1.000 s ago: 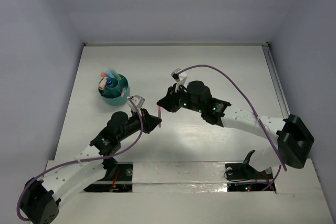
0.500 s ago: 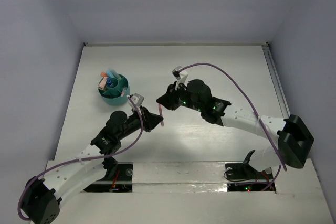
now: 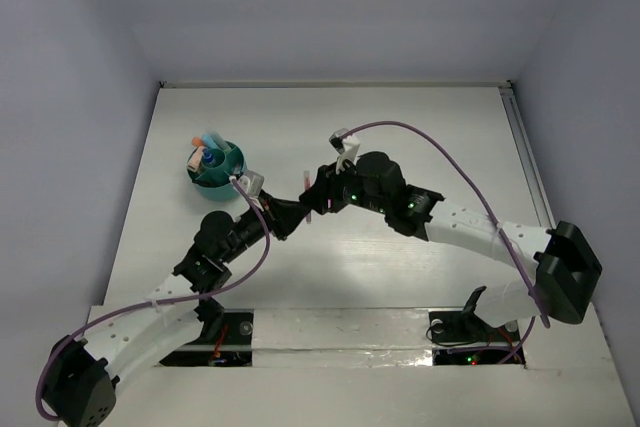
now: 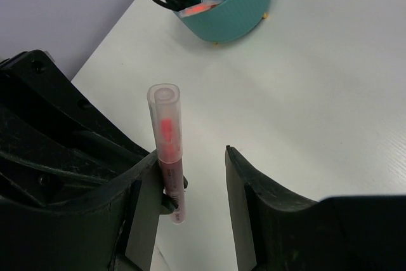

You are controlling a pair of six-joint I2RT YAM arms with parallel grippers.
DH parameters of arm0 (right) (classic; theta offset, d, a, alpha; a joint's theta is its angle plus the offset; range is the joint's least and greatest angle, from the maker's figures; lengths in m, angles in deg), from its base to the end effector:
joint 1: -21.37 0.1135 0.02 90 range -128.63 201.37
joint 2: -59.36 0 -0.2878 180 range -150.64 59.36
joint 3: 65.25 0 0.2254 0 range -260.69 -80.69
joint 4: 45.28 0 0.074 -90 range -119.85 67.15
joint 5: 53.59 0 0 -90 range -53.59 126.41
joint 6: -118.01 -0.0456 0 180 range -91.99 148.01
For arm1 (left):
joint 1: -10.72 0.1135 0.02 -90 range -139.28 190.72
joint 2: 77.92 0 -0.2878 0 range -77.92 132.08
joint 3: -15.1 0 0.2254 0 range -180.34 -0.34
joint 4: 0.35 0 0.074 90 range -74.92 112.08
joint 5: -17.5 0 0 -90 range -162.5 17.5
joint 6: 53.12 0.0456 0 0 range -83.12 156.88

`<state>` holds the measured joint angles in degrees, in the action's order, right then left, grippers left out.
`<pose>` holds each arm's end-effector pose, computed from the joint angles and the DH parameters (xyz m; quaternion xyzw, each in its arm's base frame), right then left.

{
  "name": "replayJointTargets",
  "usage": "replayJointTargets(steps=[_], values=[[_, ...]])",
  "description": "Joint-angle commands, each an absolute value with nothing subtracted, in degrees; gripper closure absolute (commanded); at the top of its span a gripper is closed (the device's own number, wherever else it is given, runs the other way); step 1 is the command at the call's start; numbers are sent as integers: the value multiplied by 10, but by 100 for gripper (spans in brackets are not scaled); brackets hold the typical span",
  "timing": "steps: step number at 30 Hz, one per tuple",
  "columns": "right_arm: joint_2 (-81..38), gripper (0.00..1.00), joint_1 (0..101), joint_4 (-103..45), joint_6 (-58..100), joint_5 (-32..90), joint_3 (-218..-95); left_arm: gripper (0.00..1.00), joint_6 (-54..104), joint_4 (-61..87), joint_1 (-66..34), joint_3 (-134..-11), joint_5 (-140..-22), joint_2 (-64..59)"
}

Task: Sort the stationery into containers
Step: Close the pen cap on the pen.

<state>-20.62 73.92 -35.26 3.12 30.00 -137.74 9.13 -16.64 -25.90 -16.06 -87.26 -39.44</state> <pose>0.1828 0.2470 0.3316 -0.2246 0.7740 0.4044 0.4324 0.1014 -0.0898 0.2823 0.1472 0.6348 -0.4722 0.5936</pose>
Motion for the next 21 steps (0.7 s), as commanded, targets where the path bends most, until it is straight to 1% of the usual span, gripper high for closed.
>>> replayJointTargets(steps=[1,15,21], values=[[-193,52,737,-320,48,304,-1393,100,88,-256,-256,-179,-872,-399],[-185,51,731,-339,45,313,-1397,100,88,-260,-256,-152,-884,-385],[-185,48,731,-345,42,316,-1397,100,86,-264,-256,-141,-892,-382]])
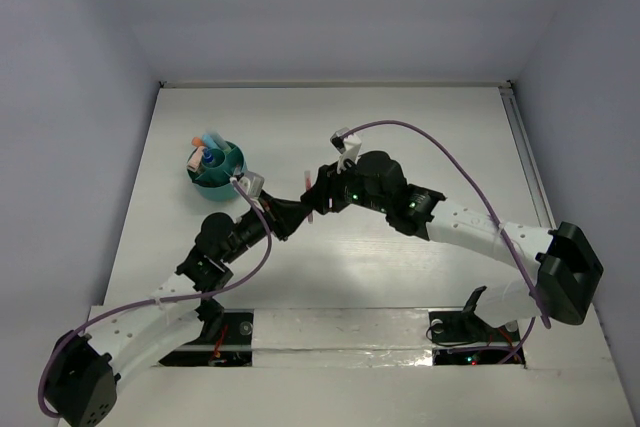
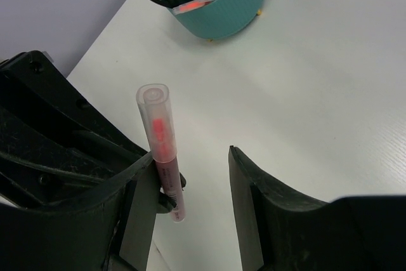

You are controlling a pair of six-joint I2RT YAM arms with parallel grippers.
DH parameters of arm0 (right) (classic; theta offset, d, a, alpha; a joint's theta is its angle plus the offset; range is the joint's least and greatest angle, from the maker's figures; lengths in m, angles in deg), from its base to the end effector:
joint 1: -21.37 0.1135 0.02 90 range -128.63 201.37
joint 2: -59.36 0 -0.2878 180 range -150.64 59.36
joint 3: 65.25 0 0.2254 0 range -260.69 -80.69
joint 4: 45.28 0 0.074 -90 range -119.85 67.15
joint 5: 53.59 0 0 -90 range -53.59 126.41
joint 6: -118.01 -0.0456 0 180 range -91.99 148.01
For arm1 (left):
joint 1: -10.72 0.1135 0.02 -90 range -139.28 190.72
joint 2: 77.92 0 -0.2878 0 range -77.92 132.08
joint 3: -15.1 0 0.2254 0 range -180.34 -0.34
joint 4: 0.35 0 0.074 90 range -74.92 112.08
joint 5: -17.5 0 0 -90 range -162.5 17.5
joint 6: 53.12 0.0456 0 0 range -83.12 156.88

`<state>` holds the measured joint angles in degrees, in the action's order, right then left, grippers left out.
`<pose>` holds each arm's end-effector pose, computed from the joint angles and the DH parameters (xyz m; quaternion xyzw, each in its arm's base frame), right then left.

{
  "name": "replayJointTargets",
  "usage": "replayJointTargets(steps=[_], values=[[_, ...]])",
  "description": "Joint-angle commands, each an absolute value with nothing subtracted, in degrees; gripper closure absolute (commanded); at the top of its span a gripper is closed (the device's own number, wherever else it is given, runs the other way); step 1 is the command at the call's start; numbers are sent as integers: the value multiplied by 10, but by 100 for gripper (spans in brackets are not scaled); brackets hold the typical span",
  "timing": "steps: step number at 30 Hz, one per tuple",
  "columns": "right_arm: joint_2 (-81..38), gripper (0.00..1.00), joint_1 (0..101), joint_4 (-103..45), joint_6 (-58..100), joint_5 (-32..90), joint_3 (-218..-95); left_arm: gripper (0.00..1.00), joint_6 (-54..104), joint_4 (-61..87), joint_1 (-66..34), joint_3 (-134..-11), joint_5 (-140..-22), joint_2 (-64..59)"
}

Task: Sort the stationery into containers
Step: Place the pen in the storage box.

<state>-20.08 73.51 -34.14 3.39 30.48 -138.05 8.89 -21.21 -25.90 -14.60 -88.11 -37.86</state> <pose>0.1833 0.2435 0.3339 -0.2215 0.7764 0.3982 0.4354 0.1030 -0.0918 0.2797 0.1518 0.6239 -0.4805 0.5974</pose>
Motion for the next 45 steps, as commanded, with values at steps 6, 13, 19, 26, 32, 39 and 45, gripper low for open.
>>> replayJointTargets(steps=[6,13,19,26,32,39,45], values=[[-192,39,731,-354,35,316,-1403,100,83,-275,-256,-133,-904,-371],[-196,38,731,-384,24,310,-1404,100,83,-288,-256,-128,-916,-348],[-195,57,731,-380,24,318,-1403,100,90,-275,-256,-129,-903,-363],[-202,63,731,-368,23,315,-1404,100,92,-278,-256,-131,-896,-370],[-196,97,731,-385,24,325,-1398,100,88,-281,-256,-132,-894,-375],[-232,100,725,-418,43,326,-1433,52,65,-239,-256,-153,-838,-438],[-268,100,704,-476,52,319,-1476,32,74,-88,-256,-212,-758,-526]])
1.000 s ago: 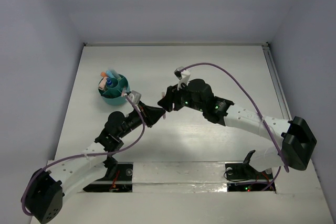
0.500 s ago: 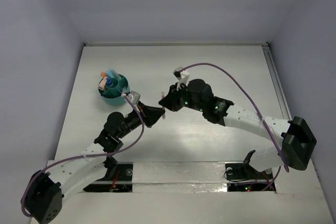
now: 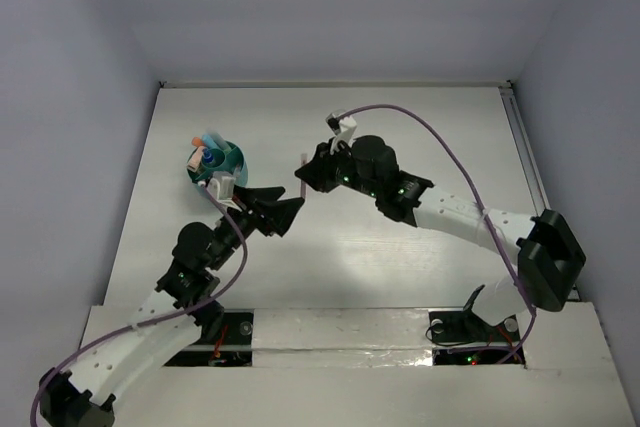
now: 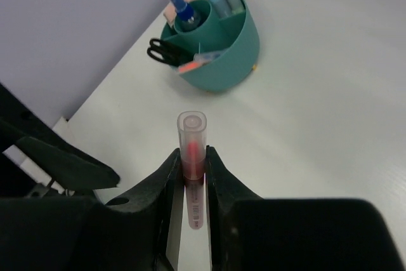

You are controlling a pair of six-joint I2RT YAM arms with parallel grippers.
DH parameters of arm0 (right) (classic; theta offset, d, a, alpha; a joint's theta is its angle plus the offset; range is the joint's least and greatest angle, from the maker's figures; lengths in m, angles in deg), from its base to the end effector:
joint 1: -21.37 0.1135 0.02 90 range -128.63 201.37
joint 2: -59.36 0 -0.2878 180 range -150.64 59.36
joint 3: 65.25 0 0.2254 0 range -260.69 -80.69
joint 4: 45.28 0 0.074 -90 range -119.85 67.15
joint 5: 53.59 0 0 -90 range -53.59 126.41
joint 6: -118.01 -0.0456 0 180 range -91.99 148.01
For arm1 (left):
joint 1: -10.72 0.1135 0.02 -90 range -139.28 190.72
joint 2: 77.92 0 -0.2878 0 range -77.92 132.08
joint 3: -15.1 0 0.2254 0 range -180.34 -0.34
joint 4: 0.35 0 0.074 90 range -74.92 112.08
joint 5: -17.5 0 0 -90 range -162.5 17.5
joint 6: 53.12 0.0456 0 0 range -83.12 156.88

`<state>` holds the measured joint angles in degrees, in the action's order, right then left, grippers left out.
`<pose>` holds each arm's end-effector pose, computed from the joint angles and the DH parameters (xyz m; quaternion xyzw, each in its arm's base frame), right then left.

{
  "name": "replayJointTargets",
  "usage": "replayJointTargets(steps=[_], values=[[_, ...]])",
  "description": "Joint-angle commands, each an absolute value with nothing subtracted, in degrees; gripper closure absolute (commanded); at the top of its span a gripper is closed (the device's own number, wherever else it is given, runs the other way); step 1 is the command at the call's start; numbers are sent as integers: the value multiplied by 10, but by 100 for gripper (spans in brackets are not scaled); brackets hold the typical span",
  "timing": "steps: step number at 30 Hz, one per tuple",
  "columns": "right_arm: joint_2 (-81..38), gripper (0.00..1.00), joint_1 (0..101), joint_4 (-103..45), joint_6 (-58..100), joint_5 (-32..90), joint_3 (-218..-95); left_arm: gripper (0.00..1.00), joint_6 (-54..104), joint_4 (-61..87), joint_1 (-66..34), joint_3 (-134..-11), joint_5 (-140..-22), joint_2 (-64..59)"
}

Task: Sort the stationery into containers
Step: Place the pen in the storage box.

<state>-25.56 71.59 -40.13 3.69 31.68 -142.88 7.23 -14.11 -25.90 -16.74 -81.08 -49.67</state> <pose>0.2113 0.2597 0.3458 -0.1997 0.7533 0.4046 0.4785 0.0803 -0.0682 0.2993 0.0961 0.5859 -0.4763 0.6485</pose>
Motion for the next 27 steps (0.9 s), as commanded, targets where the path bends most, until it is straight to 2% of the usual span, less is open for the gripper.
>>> replayJointTargets(steps=[1,7,14,21,27], values=[[-277,100,699,-480,52,316,-1485,30,65,-51,-256,-216,-749,-542],[-405,100,694,-586,62,268,-1557,28,31,101,-256,-285,-689,-623],[-578,100,694,-697,16,210,-1681,24,101,217,-256,-398,-622,-664],[-666,100,694,-685,25,204,-1784,23,141,249,-256,-410,-587,-668],[-688,100,694,-687,23,212,-1806,23,157,240,-256,-409,-604,-661]])
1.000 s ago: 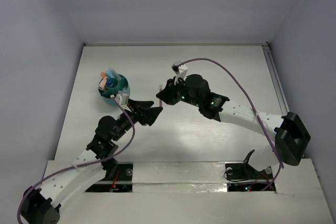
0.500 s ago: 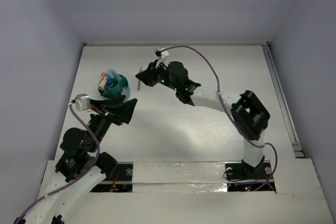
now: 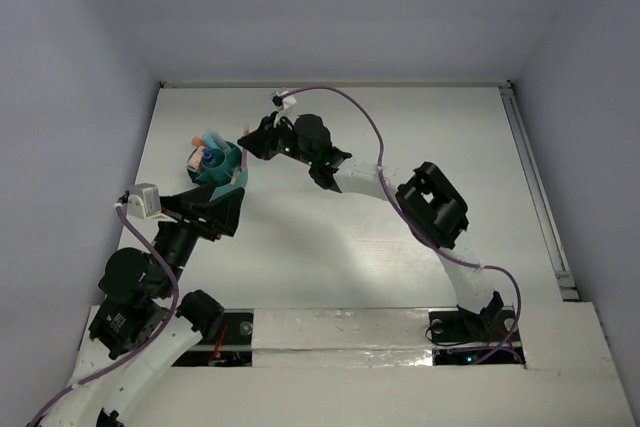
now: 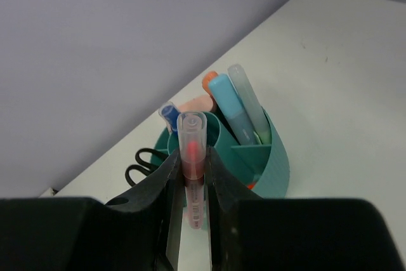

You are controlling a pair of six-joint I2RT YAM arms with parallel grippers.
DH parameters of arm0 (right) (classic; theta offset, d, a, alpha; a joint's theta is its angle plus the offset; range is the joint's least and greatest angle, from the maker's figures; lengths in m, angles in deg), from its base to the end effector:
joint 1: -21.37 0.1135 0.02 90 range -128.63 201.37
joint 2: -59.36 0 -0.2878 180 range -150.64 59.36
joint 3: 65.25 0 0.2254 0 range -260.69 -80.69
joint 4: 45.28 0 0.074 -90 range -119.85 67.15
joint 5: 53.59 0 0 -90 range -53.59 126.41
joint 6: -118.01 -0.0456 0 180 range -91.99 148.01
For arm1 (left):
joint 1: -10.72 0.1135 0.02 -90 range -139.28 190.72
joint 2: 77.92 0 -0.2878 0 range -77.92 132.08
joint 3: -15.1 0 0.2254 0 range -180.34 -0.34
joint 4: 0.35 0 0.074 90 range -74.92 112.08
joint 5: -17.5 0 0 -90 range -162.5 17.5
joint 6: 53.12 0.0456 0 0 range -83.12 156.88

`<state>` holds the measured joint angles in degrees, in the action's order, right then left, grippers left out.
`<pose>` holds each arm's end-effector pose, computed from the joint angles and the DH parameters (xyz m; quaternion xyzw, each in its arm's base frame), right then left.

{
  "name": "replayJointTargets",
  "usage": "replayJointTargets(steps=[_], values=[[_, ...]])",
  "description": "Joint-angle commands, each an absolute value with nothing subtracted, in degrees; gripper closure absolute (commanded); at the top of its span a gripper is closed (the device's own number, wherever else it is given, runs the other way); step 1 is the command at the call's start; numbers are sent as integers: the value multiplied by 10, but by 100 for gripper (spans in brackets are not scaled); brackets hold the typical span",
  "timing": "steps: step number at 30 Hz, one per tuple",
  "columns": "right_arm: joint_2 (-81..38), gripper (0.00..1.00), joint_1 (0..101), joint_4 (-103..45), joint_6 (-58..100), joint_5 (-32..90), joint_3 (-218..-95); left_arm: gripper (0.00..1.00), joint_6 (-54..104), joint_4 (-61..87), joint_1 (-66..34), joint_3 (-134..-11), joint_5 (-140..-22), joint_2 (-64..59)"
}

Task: Sort the stationery into containers
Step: Place the pen in the storage box.

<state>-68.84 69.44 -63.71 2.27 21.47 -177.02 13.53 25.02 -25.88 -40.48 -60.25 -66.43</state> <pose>0.3469 0.4038 0.2800 -0.2251 0.6576 0.5005 0.5161 0.0155 0.0005 0.3657 -0.0193 0.5855 -0.3499 0.7310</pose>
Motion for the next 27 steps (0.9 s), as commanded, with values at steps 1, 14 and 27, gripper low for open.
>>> replayJointTargets(steps=[1,14,27], values=[[-690,100,694,-682,25,213,-1817,23,157,239,-256,-409,-604,-661],[-783,100,694,-623,59,219,-1926,23,160,237,-256,-408,-605,-662],[-795,62,724,-550,154,230,-1953,23,161,232,-239,-405,-621,-661]])
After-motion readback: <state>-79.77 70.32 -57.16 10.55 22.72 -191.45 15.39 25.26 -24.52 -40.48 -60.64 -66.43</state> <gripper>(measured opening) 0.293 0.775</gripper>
